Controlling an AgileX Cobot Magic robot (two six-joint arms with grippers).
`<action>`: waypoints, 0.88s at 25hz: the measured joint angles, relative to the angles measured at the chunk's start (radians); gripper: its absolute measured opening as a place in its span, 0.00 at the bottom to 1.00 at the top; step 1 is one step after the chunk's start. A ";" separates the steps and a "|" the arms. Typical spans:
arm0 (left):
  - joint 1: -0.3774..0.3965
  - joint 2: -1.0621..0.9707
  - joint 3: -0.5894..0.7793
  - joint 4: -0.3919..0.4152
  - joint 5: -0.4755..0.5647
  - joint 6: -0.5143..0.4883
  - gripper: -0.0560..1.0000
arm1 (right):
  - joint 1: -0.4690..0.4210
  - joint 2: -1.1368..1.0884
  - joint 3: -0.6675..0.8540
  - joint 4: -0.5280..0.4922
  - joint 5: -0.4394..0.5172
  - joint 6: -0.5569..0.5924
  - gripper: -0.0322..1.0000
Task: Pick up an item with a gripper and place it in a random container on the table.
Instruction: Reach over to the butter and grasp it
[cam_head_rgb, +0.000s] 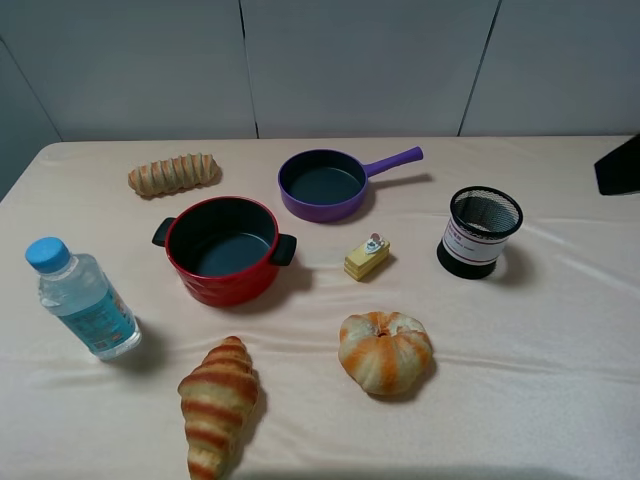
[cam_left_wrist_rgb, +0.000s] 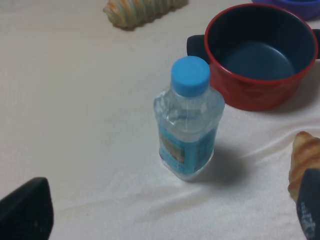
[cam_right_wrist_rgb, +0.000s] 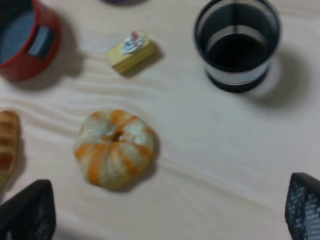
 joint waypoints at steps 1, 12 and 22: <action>0.000 0.000 0.000 0.000 0.000 0.000 0.99 | 0.036 0.016 -0.006 -0.017 -0.010 0.021 0.70; 0.000 0.000 0.000 0.000 0.000 0.000 0.99 | 0.380 0.314 -0.167 -0.245 -0.098 0.407 0.70; 0.000 0.000 0.000 0.000 0.000 0.000 0.99 | 0.413 0.552 -0.338 -0.250 -0.096 0.581 0.70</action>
